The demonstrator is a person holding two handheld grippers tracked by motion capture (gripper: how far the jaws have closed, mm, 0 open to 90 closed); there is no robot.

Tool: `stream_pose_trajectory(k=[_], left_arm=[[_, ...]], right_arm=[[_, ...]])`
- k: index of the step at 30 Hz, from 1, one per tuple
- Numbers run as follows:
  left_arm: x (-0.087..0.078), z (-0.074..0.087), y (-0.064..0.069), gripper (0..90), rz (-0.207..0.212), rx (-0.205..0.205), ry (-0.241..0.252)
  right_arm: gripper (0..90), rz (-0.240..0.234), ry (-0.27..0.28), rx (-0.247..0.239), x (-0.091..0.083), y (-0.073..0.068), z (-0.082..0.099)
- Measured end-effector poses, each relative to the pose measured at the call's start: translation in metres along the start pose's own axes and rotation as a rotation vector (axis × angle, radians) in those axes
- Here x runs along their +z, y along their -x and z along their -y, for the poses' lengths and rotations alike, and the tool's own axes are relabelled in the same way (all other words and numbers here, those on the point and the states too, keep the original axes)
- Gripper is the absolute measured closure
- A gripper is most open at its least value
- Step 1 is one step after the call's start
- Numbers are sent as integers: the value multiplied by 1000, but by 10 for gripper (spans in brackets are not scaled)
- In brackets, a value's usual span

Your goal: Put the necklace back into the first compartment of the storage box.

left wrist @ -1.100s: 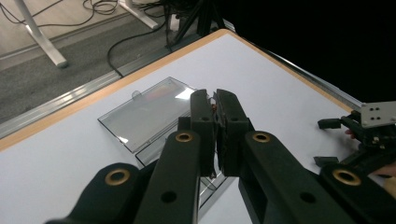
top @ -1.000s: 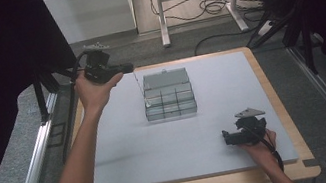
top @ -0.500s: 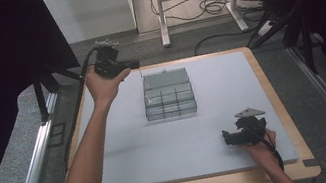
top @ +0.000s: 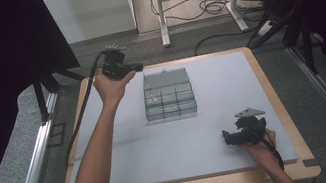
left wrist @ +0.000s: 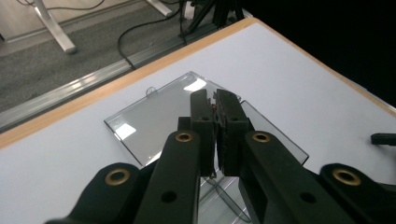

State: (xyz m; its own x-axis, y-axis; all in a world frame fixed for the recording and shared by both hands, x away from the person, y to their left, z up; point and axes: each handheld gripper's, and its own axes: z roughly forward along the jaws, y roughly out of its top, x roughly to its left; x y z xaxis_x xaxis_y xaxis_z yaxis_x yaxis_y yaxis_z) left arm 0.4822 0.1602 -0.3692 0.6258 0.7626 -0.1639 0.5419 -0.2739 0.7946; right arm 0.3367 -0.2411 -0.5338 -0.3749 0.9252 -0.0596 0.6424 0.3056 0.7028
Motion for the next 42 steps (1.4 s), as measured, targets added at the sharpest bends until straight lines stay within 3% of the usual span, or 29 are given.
stream_pose_trajectory(k=[19,34,42], left_arm=[[40,48,-20,875,-18,-43,-99],[74,73,-19,874,1,-53,-150],[83,80,-15,872,-6,-46,-177]], right_arm=[[0,0,1,-2,0,0,0],[0,0,1,-3,0,0,0],[0,2,2,-4,0,0,0]])
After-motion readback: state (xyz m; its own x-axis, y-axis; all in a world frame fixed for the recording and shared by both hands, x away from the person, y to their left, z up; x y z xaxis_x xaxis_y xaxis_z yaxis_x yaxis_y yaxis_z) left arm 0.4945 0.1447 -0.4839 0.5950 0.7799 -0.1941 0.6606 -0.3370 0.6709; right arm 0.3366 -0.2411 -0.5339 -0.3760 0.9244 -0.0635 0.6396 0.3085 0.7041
